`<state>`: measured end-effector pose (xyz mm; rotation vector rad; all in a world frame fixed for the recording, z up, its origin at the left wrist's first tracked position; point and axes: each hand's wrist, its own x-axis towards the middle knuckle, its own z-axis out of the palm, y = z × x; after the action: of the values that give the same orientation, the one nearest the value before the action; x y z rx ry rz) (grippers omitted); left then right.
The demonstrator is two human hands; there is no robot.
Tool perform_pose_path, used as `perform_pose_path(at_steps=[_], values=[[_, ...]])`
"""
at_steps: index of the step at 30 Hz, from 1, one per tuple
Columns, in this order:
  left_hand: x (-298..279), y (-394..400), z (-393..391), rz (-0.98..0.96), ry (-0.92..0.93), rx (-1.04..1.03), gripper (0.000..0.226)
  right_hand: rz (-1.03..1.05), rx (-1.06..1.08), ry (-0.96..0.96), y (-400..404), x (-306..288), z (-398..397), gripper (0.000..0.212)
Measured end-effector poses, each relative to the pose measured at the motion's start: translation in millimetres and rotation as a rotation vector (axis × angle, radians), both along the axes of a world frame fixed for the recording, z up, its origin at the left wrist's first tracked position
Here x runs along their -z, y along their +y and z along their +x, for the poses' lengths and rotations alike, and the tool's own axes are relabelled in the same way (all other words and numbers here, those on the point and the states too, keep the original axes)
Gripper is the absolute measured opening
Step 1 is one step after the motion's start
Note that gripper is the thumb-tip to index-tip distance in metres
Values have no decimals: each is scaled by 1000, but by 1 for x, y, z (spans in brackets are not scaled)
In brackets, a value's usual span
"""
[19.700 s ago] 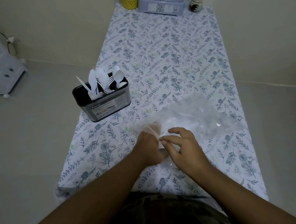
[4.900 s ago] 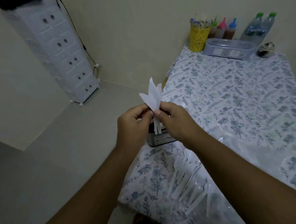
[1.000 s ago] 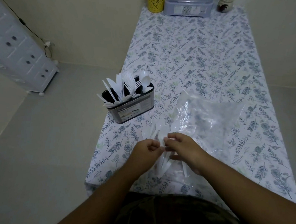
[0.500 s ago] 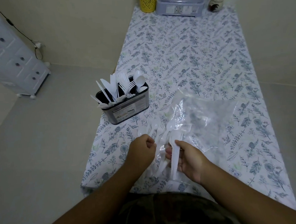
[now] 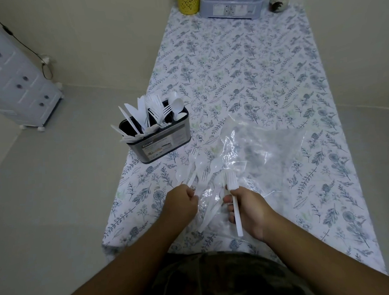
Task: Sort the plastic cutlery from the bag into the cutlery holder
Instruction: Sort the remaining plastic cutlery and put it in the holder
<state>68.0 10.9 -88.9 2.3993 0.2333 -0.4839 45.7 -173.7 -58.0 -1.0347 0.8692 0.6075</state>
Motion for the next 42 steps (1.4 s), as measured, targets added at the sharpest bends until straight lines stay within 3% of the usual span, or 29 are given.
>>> perform_pose_path(at_steps=[7,14,22,29,36,42], values=[[-16,-2,-14,-183,-63,-117,11,-56,-100,-98,8,-6,2,26],[-39,-20,-23,-238,-158,-65,14,-78,-175,-192,24,-10,4,8],[-38,-26,-25,-362,-89,-49,17,92,-114,-183,21,-11,-2,27],[-39,-24,-25,-425,-42,-219,17,37,-141,-205,19,-12,-4,21],[-37,-17,-19,-485,38,-123,19,58,-91,-154,16,-4,-4,35],[-37,-15,-25,-600,70,-121,8,25,-101,-144,13,-6,-4,23]])
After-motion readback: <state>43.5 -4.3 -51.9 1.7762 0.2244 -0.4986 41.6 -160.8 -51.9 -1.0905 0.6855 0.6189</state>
